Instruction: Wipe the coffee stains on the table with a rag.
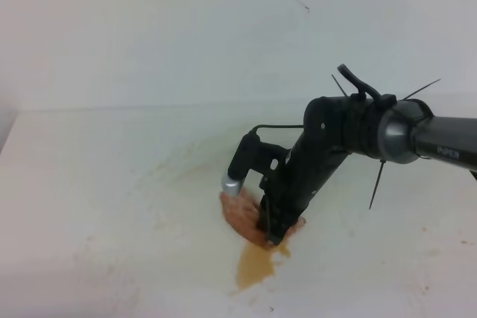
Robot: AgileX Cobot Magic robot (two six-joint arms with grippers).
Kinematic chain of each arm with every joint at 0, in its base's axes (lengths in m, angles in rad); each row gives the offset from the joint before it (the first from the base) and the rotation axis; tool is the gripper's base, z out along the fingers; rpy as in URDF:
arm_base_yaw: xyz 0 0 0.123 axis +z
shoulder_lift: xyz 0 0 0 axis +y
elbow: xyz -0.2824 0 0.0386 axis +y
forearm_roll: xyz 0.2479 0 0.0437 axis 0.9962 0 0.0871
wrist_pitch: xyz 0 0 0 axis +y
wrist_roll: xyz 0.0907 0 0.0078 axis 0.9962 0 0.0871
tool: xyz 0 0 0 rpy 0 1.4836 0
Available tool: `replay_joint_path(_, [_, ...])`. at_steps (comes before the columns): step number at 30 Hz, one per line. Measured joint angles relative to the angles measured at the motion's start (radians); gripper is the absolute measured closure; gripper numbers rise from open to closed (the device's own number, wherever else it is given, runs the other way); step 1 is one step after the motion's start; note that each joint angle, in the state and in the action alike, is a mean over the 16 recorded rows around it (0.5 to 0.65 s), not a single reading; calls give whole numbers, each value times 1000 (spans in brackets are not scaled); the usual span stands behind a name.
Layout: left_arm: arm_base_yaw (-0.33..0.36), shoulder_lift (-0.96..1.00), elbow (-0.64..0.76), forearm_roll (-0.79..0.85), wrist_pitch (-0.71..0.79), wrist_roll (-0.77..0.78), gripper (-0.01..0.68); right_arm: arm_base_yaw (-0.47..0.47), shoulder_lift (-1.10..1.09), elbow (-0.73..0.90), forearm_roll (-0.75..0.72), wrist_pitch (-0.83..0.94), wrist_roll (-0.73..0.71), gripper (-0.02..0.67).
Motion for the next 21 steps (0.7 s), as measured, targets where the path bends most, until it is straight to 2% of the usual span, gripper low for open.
replay_joint_path(9, [0,0,0,0,0,0,672,53,3,0,13,75,40,646])
replay_joint_path(21, [0,0,0,0,0,0,672,139,3,0,-37,102,218,644])
